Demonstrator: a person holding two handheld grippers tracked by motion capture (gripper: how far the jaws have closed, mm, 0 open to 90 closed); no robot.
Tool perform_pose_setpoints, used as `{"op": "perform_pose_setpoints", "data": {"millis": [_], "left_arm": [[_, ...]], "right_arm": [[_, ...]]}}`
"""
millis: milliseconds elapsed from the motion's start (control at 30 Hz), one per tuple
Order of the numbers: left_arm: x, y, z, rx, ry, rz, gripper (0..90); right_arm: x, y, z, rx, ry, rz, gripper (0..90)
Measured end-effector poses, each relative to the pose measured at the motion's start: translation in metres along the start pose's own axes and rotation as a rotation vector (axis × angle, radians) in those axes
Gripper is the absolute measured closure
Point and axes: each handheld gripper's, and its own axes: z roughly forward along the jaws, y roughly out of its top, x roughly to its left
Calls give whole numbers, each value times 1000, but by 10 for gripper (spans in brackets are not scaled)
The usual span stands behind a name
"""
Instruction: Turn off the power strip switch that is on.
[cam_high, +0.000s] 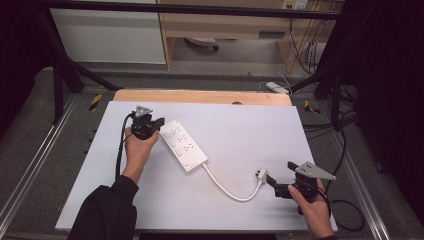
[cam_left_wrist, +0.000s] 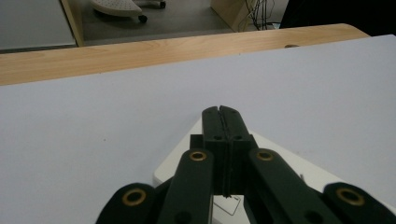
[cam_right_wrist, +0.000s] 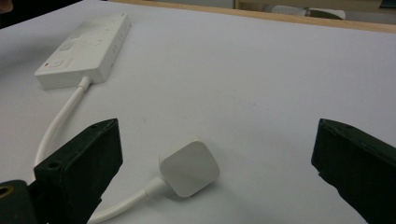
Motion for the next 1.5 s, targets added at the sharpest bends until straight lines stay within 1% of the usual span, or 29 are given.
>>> {"op": "perform_pose_setpoints", "data": {"millis": [67, 233, 500, 667, 767, 967, 1067, 1267, 1500], "left_arm": [[0, -1, 0, 2, 0, -5, 899], [0, -4, 1, 19, -4, 8, 900], [-2, -7, 4, 32, -5, 8, 900], [-2, -11, 6, 34, -3, -2, 900], [-1, -13, 6, 40, -1, 1, 900], [0, -13, 7, 40, 9, -1, 900], [0, -14, 7, 45, 6, 0, 900], [-1, -15, 8, 53, 17, -1, 900], [-3, -16, 9, 54, 10, 0, 900]], "right_arm": [[0, 0, 0, 2, 1, 1, 23], [0, 0, 0, 3, 0, 1, 23], [0, 0, 0, 5, 2, 0, 23], [0, 0, 0, 5, 1, -1, 23], [0, 0, 0, 5, -1, -1, 23], [0, 0, 0, 6, 0, -1, 23], [0, 0, 1, 7, -4, -3, 23], [0, 0, 0, 5, -1, -2, 23], [0, 0, 0, 6, 2, 1, 23]]}}
